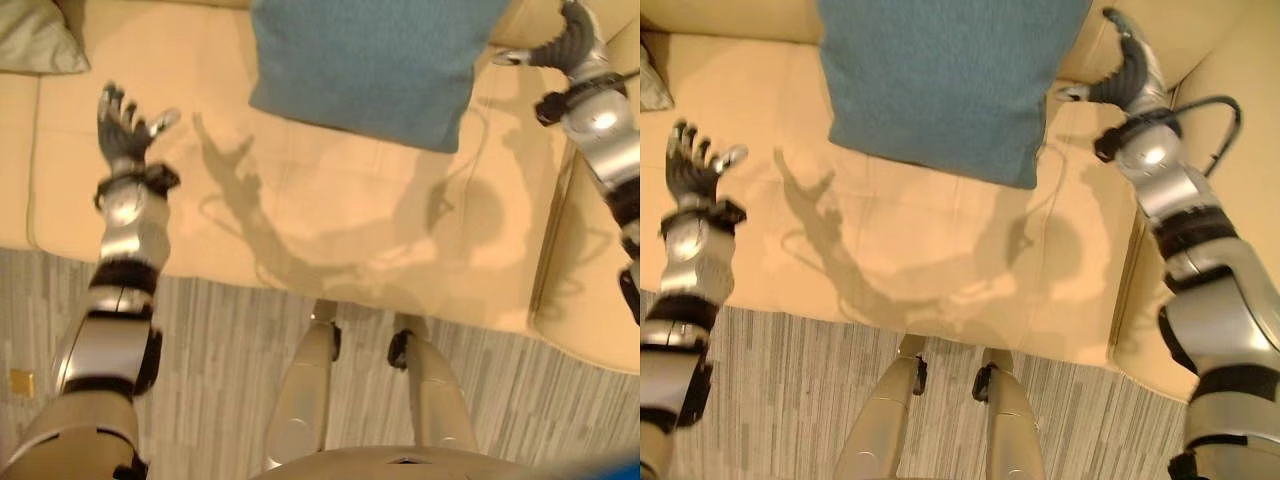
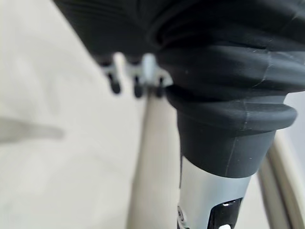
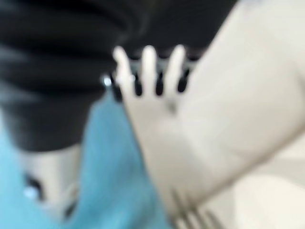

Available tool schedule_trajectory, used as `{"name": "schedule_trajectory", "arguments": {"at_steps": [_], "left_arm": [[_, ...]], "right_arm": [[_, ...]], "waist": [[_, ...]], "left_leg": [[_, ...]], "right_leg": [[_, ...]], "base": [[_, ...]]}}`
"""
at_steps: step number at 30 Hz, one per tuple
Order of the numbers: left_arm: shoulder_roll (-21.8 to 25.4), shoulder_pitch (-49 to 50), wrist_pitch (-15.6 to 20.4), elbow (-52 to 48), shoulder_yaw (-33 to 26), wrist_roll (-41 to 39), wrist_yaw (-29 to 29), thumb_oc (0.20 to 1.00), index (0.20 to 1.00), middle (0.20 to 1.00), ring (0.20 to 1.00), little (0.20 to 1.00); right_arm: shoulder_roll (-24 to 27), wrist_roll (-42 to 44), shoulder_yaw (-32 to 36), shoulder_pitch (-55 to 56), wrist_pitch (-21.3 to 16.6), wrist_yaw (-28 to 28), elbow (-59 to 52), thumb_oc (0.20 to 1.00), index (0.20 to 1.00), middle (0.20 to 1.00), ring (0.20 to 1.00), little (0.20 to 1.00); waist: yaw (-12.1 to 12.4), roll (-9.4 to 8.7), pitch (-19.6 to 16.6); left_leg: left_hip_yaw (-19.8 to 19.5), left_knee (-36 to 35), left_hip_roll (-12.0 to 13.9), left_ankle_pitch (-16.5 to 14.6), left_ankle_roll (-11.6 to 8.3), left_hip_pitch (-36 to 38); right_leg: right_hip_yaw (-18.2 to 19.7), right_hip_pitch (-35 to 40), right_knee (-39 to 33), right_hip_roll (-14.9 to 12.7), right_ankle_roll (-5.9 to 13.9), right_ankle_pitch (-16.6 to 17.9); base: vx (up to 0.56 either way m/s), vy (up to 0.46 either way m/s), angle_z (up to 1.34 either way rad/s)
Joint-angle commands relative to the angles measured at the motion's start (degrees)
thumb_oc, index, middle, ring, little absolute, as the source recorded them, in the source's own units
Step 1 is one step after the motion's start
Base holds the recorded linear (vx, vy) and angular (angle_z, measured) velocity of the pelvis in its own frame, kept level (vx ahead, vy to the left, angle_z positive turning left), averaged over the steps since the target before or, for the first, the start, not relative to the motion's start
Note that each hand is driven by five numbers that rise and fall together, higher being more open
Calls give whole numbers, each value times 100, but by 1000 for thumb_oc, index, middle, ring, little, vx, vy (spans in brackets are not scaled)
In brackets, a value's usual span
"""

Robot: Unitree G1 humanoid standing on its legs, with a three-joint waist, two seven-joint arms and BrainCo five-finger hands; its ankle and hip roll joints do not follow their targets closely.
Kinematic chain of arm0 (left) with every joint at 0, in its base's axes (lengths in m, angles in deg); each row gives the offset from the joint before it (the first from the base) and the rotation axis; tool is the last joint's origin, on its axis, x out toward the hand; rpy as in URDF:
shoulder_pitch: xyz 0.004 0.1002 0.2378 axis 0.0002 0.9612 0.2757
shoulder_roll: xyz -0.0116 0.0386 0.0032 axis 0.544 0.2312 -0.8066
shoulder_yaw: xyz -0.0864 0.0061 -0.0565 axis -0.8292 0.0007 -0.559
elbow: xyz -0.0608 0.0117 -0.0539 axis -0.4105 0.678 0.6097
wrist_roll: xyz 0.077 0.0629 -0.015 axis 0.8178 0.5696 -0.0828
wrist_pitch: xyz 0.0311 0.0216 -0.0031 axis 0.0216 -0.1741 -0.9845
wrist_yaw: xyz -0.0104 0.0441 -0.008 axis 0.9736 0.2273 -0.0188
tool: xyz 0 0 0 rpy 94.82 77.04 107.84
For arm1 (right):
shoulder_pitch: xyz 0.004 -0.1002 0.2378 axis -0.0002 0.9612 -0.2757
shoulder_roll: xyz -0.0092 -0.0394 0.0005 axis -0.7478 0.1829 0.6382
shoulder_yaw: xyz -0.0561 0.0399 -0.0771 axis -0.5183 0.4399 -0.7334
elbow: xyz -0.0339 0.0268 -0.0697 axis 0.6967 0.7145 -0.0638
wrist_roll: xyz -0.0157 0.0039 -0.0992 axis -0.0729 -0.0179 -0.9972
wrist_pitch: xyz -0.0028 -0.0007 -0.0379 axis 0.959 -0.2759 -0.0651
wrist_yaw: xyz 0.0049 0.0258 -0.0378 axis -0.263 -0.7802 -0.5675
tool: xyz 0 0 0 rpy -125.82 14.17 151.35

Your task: Pick up all the scattered cushions and arrange them neatly on the sofa.

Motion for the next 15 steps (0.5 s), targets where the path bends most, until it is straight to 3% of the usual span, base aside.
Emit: {"name": "schedule_trajectory", "arguments": {"at_steps": [1,2,5,8,15], "left_arm": [[89,1014,233,-458,-28,484,-311,1000,1000,1000,1000,1000],[89,1013,232,-458,-27,484,-311,1000,1000,1000,1000,1000],[-463,2496,30,-912,-313,934,-610,1000,1000,1000,1000,1000],[-804,3086,-152,-873,-352,1167,-822,1000,1000,1000,1000,1000],[-1576,3805,-515,43,-135,2075,-1010,1000,1000,1000,1000,1000]], "right_arm": [[286,-29,512,1431,-331,263,-275,1000,1000,1000,1000,1000],[286,-29,514,1435,-331,263,-276,1000,1000,1000,1000,1000],[47,-64,1534,3427,-392,697,-994,1000,1000,1000,1000,1000],[-278,-95,1989,4283,-335,943,-999,1000,1000,1000,1000,1000],[-1194,-539,2068,5272,-107,1270,-428,1000,1000,1000,1000,1000]], "waist": [[191,-173,-726],[192,-174,-726],[210,-147,-739],[212,-92,-790],[299,-63,-917]], "left_leg": [[-339,-188,227,-194,-771,493],[-339,-188,227,-194,-771,495],[-363,-188,282,-334,-742,1219],[-426,-188,343,-396,-716,1678],[-639,-188,452,-506,-676,2554]], "right_leg": [[-359,715,12,-613,857,-308],[-359,717,12,-613,857,-309],[-568,1606,12,-571,814,-537],[-738,2172,12,-545,762,-724],[-1076,3213,42,-358,598,-1059]], "base": [[30,-35,7],[58,-73,14],[101,-83,18],[90,-59,29],[77,-61,30]]}}
